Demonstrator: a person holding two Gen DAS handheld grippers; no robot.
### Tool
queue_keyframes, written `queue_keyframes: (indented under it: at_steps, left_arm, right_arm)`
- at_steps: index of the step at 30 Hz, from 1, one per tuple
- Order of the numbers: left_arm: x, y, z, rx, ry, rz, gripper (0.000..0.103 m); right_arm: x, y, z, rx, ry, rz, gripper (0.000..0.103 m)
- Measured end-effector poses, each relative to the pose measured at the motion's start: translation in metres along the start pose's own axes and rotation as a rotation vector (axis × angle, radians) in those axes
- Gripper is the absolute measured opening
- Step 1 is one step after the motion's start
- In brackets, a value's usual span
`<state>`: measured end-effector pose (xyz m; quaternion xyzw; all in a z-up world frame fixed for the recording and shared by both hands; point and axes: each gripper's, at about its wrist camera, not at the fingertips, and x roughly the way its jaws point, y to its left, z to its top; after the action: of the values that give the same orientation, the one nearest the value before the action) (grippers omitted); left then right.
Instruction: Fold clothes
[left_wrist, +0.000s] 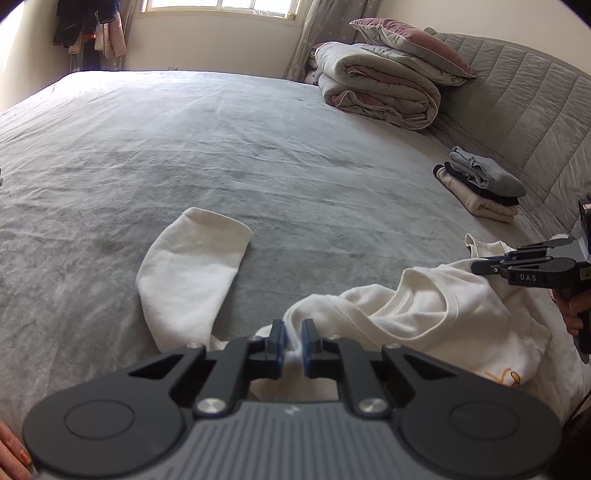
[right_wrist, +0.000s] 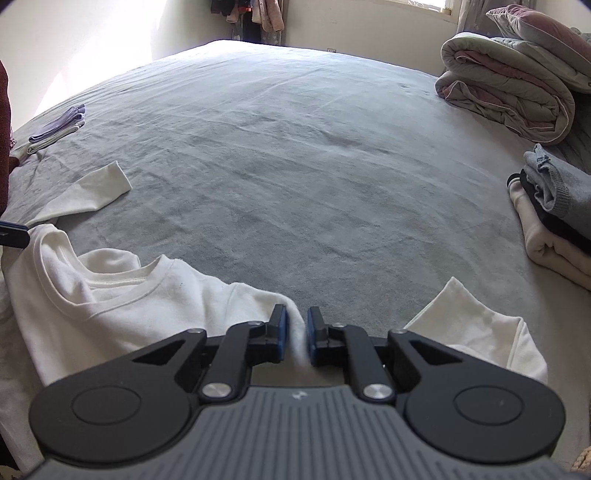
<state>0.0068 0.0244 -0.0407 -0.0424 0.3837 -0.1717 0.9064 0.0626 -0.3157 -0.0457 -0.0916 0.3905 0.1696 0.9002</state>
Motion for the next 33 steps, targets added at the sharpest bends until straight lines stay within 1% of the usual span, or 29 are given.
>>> queue_keyframes:
  at_steps: [5, 12, 18, 23, 26, 28, 30, 33]
  left_arm:
    - [-0.001, 0.000, 0.002, -0.020, -0.016, 0.015, 0.008]
    - [-0.004, -0.004, 0.008, -0.036, -0.052, 0.022, 0.007]
    - [0.003, -0.008, 0.009, -0.016, -0.022, 0.008, 0.008]
    - [0.005, -0.006, 0.007, -0.003, 0.004, -0.005, 0.013]
    - [0.004, -0.006, 0.006, -0.006, 0.007, -0.005, 0.013]
    - [0.003, -0.006, 0.006, -0.005, 0.006, 0.001, 0.013]
    - [0.003, -0.007, 0.006, -0.006, 0.003, 0.007, 0.009]
    - [0.001, -0.008, 0.007, -0.010, -0.012, 0.016, 0.006]
  right_arm:
    - [-0.008, 0.005, -0.003, -0.033, -0.031, -0.022, 0.006]
    - [-0.022, 0.004, -0.003, -0.032, -0.080, -0.044, 0.006]
    - [-0.024, 0.006, -0.004, -0.042, -0.095, -0.055, 0.006]
    - [-0.024, 0.006, -0.006, -0.043, -0.090, -0.055, 0.006]
    - [-0.023, 0.007, -0.006, -0.050, -0.087, -0.057, 0.006]
    - [-0.023, 0.008, -0.007, -0.053, -0.085, -0.059, 0.006]
    - [-0.023, 0.008, -0.007, -0.053, -0.085, -0.061, 0.006]
    - [-0.022, 0.009, -0.007, -0.053, -0.089, -0.067, 0.006]
